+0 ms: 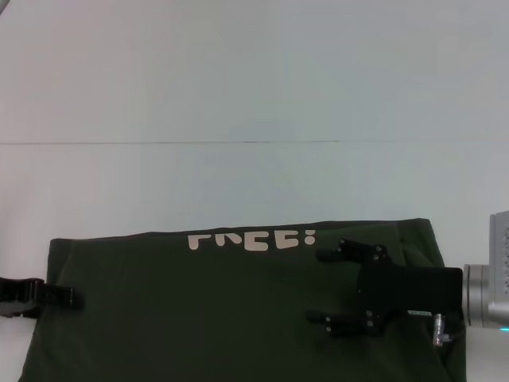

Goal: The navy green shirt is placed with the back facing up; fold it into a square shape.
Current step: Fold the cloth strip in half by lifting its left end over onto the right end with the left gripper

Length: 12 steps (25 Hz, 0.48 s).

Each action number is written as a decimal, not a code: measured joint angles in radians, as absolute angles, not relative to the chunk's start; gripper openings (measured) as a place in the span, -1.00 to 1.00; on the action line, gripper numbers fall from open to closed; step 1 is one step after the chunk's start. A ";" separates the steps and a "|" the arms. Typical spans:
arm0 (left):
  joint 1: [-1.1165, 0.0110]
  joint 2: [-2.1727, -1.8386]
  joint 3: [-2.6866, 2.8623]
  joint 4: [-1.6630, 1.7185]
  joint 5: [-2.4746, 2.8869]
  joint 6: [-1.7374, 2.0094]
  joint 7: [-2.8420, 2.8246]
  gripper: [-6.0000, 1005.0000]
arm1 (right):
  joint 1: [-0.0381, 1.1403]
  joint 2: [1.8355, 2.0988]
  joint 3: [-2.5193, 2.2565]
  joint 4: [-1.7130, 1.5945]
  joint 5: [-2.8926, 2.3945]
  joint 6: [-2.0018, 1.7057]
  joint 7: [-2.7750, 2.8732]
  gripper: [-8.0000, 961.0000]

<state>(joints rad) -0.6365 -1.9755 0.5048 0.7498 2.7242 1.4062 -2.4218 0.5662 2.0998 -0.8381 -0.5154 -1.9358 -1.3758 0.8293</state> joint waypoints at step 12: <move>-0.631 -1.977 0.517 0.760 2.732 1.402 -2.421 0.78 | 0.566 2.100 -0.837 -0.514 -1.936 -1.377 0.833 0.92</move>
